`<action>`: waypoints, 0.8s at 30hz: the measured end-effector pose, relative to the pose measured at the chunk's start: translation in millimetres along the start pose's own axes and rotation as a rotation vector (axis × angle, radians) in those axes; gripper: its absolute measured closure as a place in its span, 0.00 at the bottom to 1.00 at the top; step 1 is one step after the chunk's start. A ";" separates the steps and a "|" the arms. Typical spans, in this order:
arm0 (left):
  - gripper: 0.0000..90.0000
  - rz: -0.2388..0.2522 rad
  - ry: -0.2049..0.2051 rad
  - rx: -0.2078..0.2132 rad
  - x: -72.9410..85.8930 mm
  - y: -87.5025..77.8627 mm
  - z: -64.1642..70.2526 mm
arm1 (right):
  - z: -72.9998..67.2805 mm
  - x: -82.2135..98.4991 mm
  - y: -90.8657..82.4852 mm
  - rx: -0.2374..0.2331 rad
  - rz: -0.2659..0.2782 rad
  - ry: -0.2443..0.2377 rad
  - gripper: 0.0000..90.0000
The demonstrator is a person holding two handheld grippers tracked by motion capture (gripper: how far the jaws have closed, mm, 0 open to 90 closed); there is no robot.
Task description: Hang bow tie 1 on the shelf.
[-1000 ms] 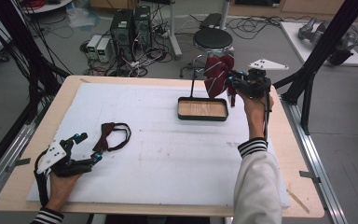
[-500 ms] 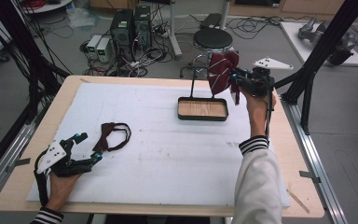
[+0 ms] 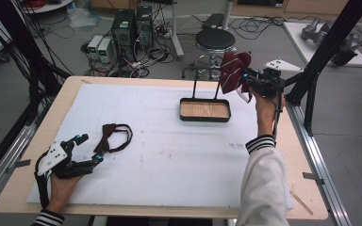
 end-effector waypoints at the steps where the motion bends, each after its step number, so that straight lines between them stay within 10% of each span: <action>1: 0.17 0.000 0.000 0.000 0.0 0.0 0.0 | 2.6 0.7 -0.2 0.005 -0.001 -0.001 0.84; 24: 0.17 -0.001 0.008 -0.001 0.0 -0.1 0.5 | 20.9 16.5 -3.6 0.068 -0.121 -0.072 0.82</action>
Point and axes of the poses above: each handheld gripper's, and its own axes: y roughly forward along the jaws, x roughly out of its underside, z roughly to its right, the point moved 5 cm from there along y, roughly forward along the jaws, and after that the axes turned 6 degrees about y, right-handed, at the moved point
